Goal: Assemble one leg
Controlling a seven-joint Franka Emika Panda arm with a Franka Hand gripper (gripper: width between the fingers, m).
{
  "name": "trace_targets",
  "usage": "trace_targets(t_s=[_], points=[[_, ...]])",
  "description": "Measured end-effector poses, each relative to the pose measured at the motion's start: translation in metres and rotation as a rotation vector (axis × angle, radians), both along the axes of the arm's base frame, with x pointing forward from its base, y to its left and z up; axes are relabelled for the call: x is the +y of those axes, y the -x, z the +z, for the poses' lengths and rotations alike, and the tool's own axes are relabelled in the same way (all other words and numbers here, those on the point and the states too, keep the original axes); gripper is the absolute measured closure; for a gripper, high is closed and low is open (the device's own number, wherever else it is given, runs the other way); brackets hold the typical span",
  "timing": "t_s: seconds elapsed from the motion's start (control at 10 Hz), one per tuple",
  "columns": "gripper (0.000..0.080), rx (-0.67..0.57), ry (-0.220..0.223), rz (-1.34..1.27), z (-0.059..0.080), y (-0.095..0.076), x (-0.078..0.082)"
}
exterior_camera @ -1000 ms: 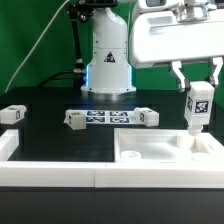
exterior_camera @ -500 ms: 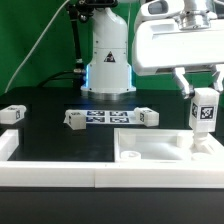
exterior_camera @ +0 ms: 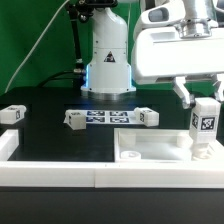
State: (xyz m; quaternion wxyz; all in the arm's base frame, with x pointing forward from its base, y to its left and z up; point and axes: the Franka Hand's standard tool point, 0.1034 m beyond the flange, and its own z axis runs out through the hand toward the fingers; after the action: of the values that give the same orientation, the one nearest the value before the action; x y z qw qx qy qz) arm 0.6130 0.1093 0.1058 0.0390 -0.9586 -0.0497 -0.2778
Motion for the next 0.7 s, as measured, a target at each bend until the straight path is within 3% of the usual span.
trace_targets(t_s=[0.7], points=[[0.0509, -0.051, 0.005, 0.007, -0.020, 0.008, 0.008]])
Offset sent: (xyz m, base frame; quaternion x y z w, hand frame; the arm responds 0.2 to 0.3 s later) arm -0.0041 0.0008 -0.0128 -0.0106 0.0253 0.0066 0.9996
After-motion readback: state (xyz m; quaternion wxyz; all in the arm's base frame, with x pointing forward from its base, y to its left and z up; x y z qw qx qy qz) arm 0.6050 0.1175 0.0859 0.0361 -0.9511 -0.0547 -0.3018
